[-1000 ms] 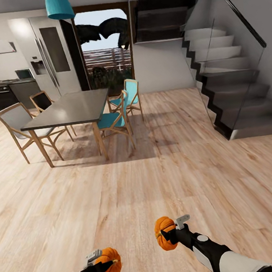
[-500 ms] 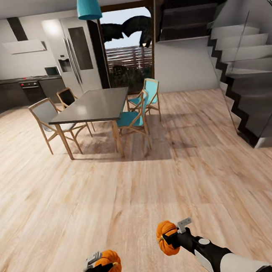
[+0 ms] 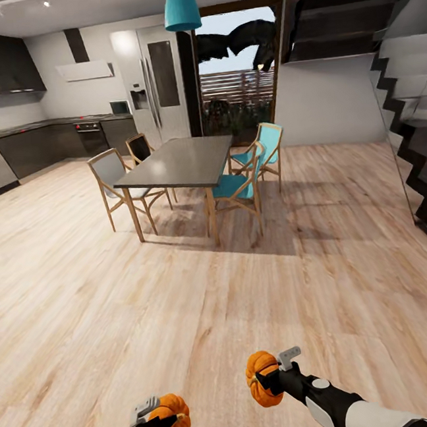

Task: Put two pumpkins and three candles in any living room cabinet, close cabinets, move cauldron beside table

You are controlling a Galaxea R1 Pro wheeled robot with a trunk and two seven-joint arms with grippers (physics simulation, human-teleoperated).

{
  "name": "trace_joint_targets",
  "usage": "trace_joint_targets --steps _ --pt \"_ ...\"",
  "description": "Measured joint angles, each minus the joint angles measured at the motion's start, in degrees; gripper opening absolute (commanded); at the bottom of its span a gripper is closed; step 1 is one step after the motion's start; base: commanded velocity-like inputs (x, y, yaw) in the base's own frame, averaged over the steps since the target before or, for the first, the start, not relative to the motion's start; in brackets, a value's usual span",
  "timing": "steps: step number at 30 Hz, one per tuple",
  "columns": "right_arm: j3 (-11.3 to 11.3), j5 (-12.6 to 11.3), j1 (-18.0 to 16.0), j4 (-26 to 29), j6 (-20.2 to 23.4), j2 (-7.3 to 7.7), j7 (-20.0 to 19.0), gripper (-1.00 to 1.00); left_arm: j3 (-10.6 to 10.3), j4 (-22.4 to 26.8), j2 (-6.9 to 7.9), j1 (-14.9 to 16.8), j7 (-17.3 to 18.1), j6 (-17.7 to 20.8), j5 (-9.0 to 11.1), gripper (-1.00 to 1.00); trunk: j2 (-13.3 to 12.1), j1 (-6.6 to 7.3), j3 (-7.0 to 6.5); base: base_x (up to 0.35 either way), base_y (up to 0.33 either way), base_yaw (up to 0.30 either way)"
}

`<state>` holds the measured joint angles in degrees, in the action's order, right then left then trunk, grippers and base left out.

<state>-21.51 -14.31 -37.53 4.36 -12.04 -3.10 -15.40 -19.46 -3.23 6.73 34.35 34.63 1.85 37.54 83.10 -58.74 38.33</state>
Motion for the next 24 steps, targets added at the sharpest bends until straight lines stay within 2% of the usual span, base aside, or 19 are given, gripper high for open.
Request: trace_joint_targets --steps 24 --pt "-0.1 -0.1 0.2 0.0 0.0 -0.01 0.1 -1.0 0.0 0.0 -0.14 -0.1 0.0 0.0 0.0 -1.0 -9.6 5.27 -4.31 0.0 0.0 0.288"
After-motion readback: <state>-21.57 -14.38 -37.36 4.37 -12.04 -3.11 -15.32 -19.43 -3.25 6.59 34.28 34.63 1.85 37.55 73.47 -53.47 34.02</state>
